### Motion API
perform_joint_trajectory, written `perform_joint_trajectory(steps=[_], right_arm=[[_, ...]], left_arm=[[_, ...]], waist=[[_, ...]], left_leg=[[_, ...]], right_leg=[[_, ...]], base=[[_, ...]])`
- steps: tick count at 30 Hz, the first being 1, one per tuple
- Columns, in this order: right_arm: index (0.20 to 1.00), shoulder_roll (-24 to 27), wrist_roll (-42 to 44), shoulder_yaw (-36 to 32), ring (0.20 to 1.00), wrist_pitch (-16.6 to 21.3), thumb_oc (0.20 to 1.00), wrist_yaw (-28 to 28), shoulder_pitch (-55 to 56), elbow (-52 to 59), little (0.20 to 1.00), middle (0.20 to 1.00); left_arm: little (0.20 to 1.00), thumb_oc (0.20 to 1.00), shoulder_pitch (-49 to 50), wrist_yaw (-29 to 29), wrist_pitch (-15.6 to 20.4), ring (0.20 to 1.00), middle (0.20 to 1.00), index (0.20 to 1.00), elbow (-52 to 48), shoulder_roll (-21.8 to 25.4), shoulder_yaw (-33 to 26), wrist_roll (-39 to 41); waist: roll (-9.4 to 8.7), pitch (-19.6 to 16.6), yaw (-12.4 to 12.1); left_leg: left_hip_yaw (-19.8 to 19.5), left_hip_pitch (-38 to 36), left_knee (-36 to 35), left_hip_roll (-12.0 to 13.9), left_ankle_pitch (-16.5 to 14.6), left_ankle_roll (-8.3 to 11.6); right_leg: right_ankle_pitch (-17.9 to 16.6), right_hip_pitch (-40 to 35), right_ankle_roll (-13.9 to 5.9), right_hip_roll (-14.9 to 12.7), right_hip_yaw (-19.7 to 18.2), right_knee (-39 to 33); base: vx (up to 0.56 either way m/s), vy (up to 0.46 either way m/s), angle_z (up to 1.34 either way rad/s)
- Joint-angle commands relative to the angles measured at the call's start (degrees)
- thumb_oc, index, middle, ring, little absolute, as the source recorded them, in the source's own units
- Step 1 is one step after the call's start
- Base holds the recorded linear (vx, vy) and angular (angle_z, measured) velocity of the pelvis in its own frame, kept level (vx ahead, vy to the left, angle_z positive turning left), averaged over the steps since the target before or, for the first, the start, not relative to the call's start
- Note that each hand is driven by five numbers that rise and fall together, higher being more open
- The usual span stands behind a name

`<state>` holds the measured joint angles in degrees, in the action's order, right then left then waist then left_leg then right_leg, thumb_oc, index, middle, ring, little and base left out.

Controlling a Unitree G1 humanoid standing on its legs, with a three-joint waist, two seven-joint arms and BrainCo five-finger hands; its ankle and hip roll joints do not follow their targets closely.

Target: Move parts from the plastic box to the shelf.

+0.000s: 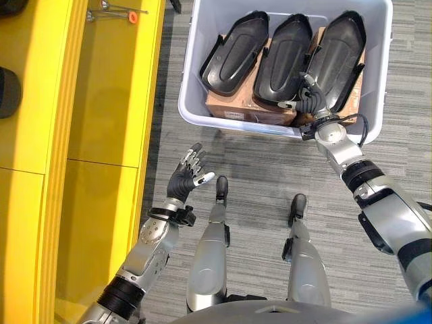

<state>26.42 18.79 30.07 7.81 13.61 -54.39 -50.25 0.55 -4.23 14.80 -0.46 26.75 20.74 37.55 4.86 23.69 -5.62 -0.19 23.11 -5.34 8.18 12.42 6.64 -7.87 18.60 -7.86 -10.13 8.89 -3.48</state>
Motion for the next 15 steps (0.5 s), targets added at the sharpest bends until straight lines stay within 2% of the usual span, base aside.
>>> perform_joint_trajectory(steps=[1,5,11,15], right_arm=[[1.0,3.36,-1.49,0.75,1.0,2.45,1.0,0.18,-1.02,5.82,1.0,1.0],[1.0,5.43,-1.75,-0.76,1.0,2.82,1.0,1.02,1.64,12.96,1.0,1.0],[1.0,8.01,-5.54,-8.27,1.0,4.35,1.0,5.23,9.87,30.64,1.0,1.0],[1.0,6.19,-7.57,-13.55,1.0,5.81,1.0,7.85,14.36,40.96,1.0,1.0]], left_arm=[[1.0,1.0,0.56,-0.48,3.46,1.0,1.0,1.0,-5.6,3.0,1.07,-0.32],[1.0,1.0,0.9,-0.65,3.37,1.0,1.0,1.0,-5.53,2.83,0.42,-0.32],[1.0,1.0,1.36,-1.48,2.97,1.0,1.0,1.0,-5.75,2.27,-1.05,-0.55],[1.0,1.0,1.04,-2.27,2.81,1.0,1.0,1.0,-5.74,1.78,-1.71,-1.2]], waist=[[-1.44,-0.38,-0.97],[-2.21,-0.41,-0.35],[-3.25,-0.63,1.22],[-3.51,-0.91,1.84]], left_leg=[[0.41,-3.98,3.4,2.27,-6.01,1.89],[0.56,-4.48,3.47,2.36,-6.26,1.92],[0.71,-5.06,3.52,2.53,-6.66,1.94],[0.81,-5.28,3.84,2.58,-7.02,1.96]], right_leg=[[0.25,8.56,-2.34,-5.75,-1.96,10.28],[0.16,8.05,-2.44,-5.72,-1.9,10.13],[0.24,7.34,-2.68,-5.65,-1.74,9.96],[0.37,7.01,-2.83,-5.72,-1.82,9.95]], base=[[0.01,0.012,0.05],[0.0,0.002,0.01],[0.01,0.0,0.0],[0.0,0.0,-0.01]])
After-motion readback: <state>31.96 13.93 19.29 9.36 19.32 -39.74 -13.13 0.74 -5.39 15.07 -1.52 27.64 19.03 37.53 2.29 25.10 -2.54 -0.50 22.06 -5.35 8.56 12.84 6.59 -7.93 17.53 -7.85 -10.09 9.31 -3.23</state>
